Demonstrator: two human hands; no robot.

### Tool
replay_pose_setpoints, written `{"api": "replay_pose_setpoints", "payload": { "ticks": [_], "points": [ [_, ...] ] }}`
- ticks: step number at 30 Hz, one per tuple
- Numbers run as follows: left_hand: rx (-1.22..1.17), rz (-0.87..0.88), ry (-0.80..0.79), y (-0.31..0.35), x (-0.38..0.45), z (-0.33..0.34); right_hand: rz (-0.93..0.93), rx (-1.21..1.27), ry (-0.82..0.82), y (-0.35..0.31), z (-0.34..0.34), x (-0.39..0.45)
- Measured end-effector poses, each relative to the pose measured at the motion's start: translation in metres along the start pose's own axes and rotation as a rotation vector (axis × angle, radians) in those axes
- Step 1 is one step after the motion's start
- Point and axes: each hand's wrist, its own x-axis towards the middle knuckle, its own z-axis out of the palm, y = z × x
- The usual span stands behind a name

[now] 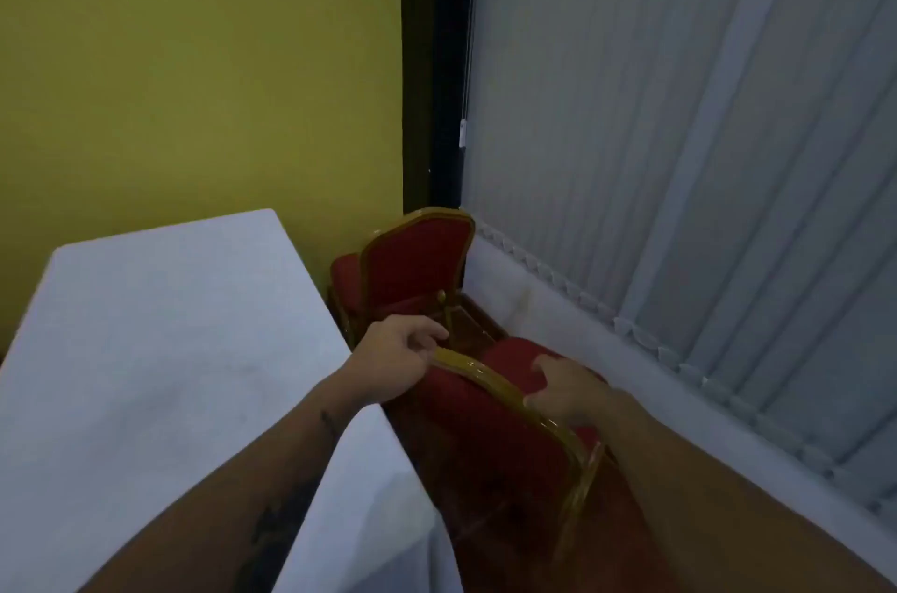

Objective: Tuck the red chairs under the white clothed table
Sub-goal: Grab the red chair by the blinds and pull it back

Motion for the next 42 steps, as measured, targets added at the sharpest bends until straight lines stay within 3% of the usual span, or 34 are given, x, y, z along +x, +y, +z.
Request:
{"api": "replay_pose_setpoints", "payload": {
  "ticks": [6,9,12,19,31,42],
  "points": [
    [0.183,-0.048,-0.075,0.000,0.046,0.072,-0.045,0.015,-0.145,0.024,0.007,0.036],
    [0.433,-0.067,-0.138,-0.012,0.068,0.099,-0.073,0.025,-0.212,0.033,0.019,0.048],
    [0.668,-0.080,-0.145,-0.014,0.081,0.110,-0.072,-0.010,-0.251,0.043,0.035,0.054],
    [0.832,-0.067,-0.284,-0.020,0.108,0.114,-0.077,0.058,-0.268,0.050,0.040,0.060],
    [0.898,-0.082,-0.371,0.000,0.106,0.119,-0.073,-0.048,-0.259,0.055,0.023,0.046],
    [0.569,0.014,-0.405,0.012,0.090,0.162,0.002,-0.260,-0.105,0.117,-0.010,0.029]
  ]
}}
